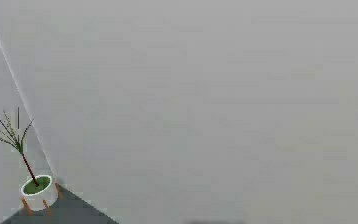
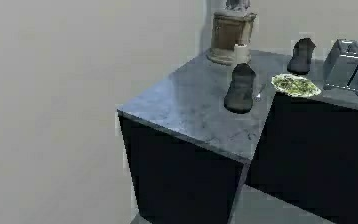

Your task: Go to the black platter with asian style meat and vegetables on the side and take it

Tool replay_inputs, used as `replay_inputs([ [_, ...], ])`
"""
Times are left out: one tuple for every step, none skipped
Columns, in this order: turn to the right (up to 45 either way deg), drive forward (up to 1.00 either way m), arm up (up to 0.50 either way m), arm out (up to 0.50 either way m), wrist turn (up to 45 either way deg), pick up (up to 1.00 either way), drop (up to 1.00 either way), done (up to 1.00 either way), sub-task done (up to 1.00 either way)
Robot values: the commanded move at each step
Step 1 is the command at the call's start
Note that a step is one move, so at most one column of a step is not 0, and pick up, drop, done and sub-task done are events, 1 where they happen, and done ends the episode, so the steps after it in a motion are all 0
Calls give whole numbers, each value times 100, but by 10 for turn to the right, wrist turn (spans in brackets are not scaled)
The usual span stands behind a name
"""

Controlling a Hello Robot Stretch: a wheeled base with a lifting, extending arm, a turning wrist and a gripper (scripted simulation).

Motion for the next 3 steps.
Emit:
replay_inputs([
  [-450, 0, 0, 0, 0, 0, 0, 0, 0],
  [-450, 0, 0, 0, 0, 0, 0, 0, 0],
  [-450, 0, 0, 0, 0, 0, 0, 0, 0],
])
